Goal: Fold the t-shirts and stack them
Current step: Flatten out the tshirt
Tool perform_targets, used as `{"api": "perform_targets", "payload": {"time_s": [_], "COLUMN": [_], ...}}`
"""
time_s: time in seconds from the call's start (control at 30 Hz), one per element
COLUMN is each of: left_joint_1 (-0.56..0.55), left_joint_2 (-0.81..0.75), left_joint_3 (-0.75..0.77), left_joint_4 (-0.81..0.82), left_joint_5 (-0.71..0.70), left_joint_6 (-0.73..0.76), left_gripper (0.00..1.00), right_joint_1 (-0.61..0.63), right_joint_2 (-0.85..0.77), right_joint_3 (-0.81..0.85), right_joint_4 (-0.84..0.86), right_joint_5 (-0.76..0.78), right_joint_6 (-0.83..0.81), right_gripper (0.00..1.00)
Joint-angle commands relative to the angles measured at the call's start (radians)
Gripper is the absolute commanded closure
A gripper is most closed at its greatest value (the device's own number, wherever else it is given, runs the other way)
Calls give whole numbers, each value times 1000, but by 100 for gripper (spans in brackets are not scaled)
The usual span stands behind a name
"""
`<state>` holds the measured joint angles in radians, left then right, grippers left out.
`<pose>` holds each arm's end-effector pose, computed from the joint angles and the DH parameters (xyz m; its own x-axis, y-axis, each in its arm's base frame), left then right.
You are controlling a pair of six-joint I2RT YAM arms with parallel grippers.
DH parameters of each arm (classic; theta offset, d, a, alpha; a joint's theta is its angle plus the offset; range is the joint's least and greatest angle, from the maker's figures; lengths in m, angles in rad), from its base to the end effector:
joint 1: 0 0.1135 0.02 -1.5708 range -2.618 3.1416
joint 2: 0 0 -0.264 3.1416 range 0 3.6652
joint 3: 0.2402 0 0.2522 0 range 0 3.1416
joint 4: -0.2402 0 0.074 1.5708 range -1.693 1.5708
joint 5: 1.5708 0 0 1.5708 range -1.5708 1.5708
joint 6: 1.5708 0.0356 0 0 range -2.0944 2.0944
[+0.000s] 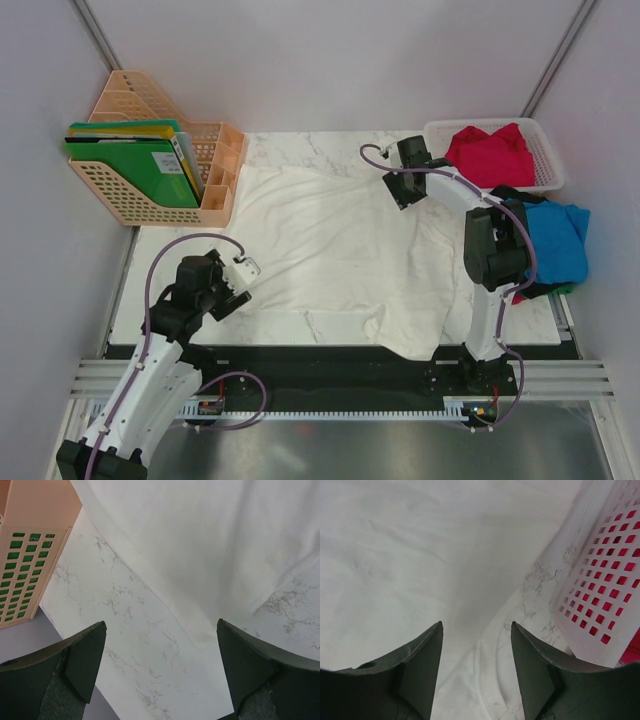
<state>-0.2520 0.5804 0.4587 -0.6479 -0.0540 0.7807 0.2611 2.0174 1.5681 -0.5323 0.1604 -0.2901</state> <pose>0.1248 -0.0301 0.2119 -0.3299 0.8106 -0.4838 0.6245 0.5717 0.5321 0.4279 0.1084 0.2085 -0.7213 -0.4850 -0.4945 -0.3918 0.8744 -0.2862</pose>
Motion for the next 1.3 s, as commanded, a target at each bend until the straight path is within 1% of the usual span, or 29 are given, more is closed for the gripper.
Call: {"api": "perform_targets", "payload": {"time_s": [0.0, 0.07, 0.17, 0.27, 0.33, 0.57, 0.67, 0.9, 1.03, 1.27], "left_joint_1": [3, 3, 3, 3, 5, 3, 3, 3, 3, 3], "left_joint_2": [4, 2, 9, 25, 42, 39, 24, -11, -8, 12], "left_joint_3": [-8, -11, -22, -28, -25, -22, -28, -48, -57, -46], "left_joint_4": [28, 31, 37, 50, 57, 62, 59, 33, 33, 51], "left_joint_5": [-6, -4, 2, 14, 19, 10, -6, -17, -10, 3], "left_joint_6": [-23, -20, -21, -29, -37, -24, -15, -12, -14, -18], "left_gripper": [2, 2, 1, 1, 1, 1, 1, 1, 1, 1], "right_joint_1": [-42, -59, -75, -77, -79, -83, -86, -141, -163, -163], "right_joint_2": [3, -34, -115, -137, -120, -43, 4, 61, 32, 20], "right_joint_3": [20, -12, -114, -163, -160, -125, -91, -63, -98, -121], "right_joint_4": [31, 72, 162, 189, 187, 204, 224, 235, 259, 253], "right_joint_5": [39, 48, 80, 131, 152, 151, 209, 223, 191, 116], "right_joint_6": [93, 109, 103, 78, 71, 83, 86, 75, 66, 54], "right_gripper": [35, 36, 36, 35, 34, 34, 34, 34, 34, 35]}}
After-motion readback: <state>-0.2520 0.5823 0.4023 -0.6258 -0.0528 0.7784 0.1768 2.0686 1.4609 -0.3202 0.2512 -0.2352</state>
